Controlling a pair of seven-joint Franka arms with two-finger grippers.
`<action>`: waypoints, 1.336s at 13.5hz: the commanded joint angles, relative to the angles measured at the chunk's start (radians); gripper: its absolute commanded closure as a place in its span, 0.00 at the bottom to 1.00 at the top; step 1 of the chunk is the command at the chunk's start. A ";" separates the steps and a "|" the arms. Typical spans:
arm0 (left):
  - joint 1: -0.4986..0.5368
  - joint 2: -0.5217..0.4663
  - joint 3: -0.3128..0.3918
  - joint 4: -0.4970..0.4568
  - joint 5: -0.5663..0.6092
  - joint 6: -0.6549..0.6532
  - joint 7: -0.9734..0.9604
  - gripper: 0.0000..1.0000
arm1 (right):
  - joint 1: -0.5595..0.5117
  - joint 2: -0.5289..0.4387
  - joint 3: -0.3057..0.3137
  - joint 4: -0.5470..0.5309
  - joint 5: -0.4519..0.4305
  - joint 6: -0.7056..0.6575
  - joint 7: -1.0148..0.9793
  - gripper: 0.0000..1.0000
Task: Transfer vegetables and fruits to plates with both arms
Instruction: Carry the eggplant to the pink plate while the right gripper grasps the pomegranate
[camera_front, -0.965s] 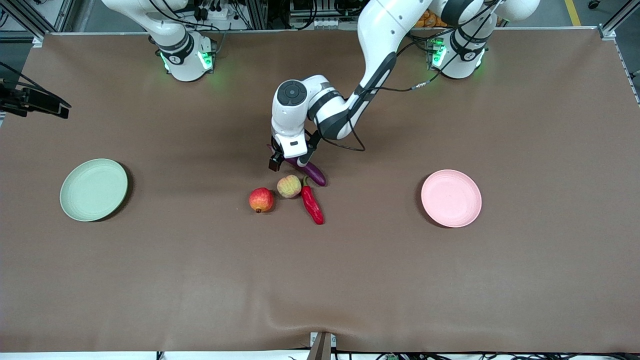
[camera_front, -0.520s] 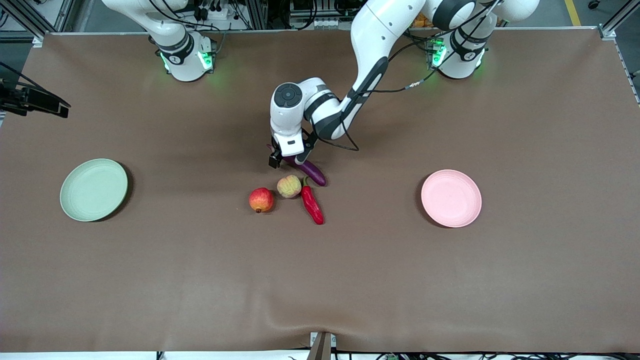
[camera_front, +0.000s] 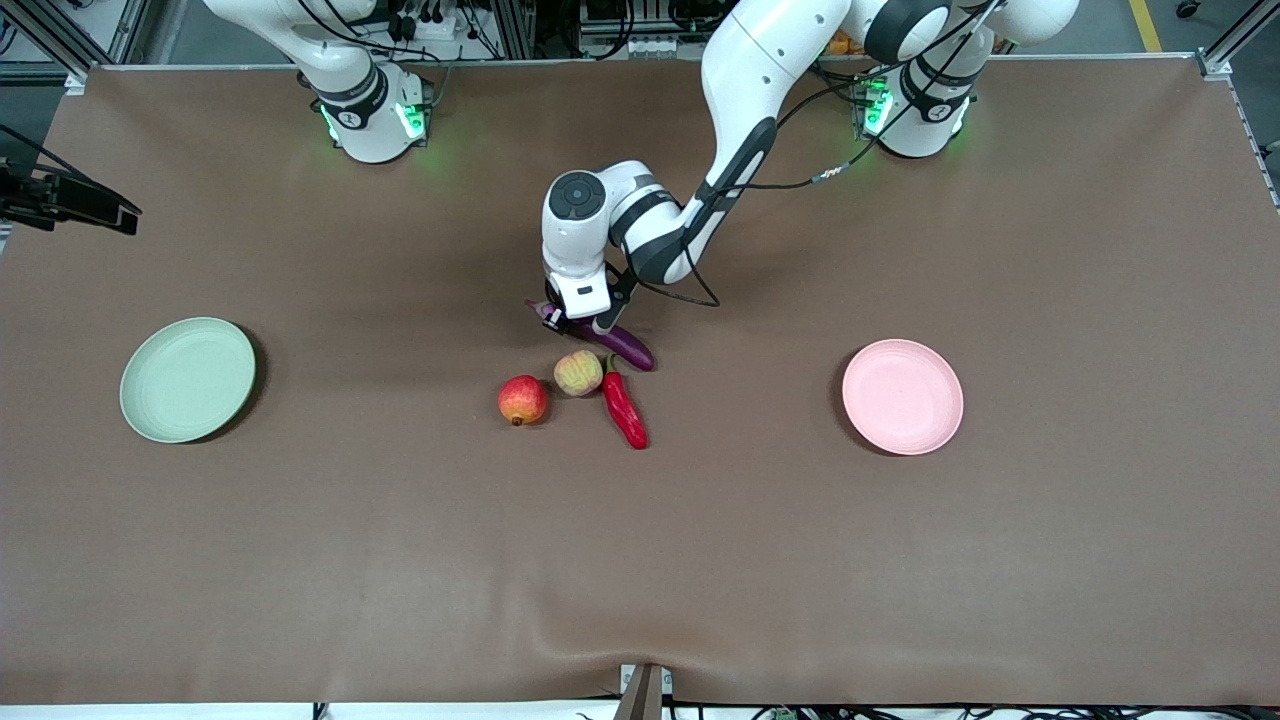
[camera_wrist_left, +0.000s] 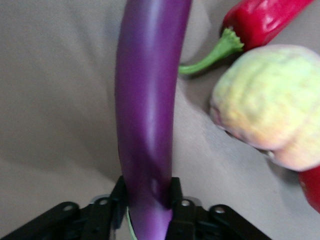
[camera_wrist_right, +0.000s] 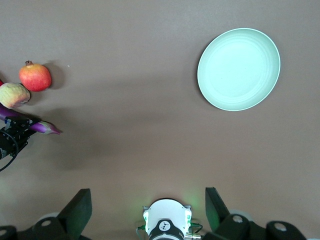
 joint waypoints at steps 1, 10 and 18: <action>-0.009 -0.085 0.007 -0.003 0.026 -0.127 -0.031 1.00 | -0.012 0.009 0.005 0.012 0.009 -0.012 -0.006 0.00; 0.124 -0.352 0.004 -0.007 0.017 -0.524 0.460 1.00 | 0.019 0.199 0.011 0.012 0.044 0.016 0.079 0.00; 0.450 -0.487 0.004 -0.111 0.029 -0.680 1.104 1.00 | 0.080 0.386 0.236 -0.124 0.155 0.556 0.749 0.00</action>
